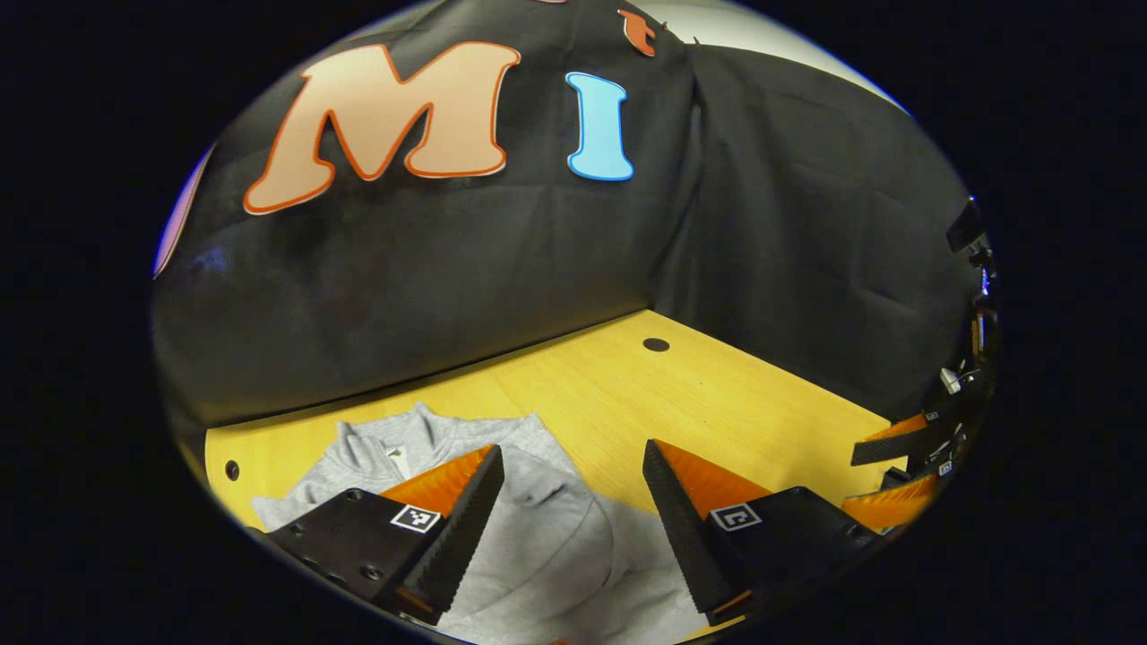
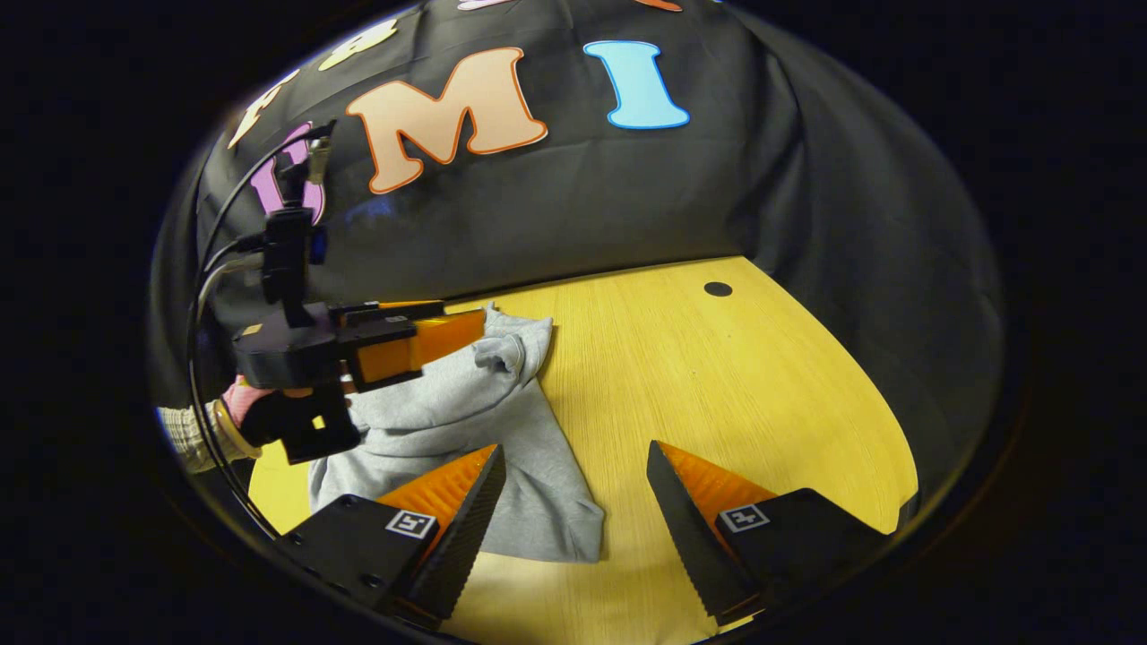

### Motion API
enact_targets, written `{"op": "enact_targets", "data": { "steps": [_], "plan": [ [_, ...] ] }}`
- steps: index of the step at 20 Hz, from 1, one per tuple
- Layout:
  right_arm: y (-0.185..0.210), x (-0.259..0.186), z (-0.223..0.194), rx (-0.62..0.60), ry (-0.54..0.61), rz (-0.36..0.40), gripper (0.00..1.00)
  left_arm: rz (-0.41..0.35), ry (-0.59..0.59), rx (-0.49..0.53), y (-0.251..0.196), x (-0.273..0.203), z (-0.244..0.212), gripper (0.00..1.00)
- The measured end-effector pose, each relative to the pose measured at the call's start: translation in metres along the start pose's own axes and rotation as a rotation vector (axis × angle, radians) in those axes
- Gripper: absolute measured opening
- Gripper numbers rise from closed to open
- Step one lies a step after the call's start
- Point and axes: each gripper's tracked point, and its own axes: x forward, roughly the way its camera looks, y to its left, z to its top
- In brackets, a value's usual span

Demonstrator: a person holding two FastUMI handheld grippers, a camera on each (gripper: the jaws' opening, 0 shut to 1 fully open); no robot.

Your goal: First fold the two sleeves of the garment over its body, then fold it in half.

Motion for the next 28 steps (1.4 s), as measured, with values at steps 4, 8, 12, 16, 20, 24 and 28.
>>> {"op": "enact_targets", "data": {
  "steps": [4, 8, 12, 16, 20, 24, 28],
  "plan": [
    [0.005, 0.005, -0.011, -0.042, 0.02, 0.027, 0.98, 0.074, 0.003, -0.057, 0.024, -0.065, -0.024, 0.93],
    [0.017, 0.013, -0.033, -0.104, 0.052, 0.065, 0.99, 0.191, 0.051, -0.098, 0.053, -0.133, -0.065, 0.93],
    [0.029, 0.025, -0.056, -0.184, 0.08, 0.092, 0.98, 0.309, 0.092, -0.136, 0.077, -0.191, -0.108, 0.94],
    [0.029, 0.035, -0.082, -0.247, 0.103, 0.087, 0.96, 0.393, 0.163, -0.213, 0.085, -0.234, -0.164, 0.95],
    [0.017, 0.039, -0.114, -0.265, 0.157, 0.07, 0.96, 0.462, 0.211, -0.307, 0.087, -0.255, -0.218, 0.95],
    [0.01, 0.045, -0.133, -0.274, 0.186, 0.046, 0.99, 0.491, 0.251, -0.41, 0.082, -0.25, -0.254, 0.95],
    [0.011, 0.05, -0.135, -0.244, 0.186, 0.041, 0.99, 0.488, 0.261, -0.441, 0.074, -0.242, -0.264, 0.95]
  ]
}}
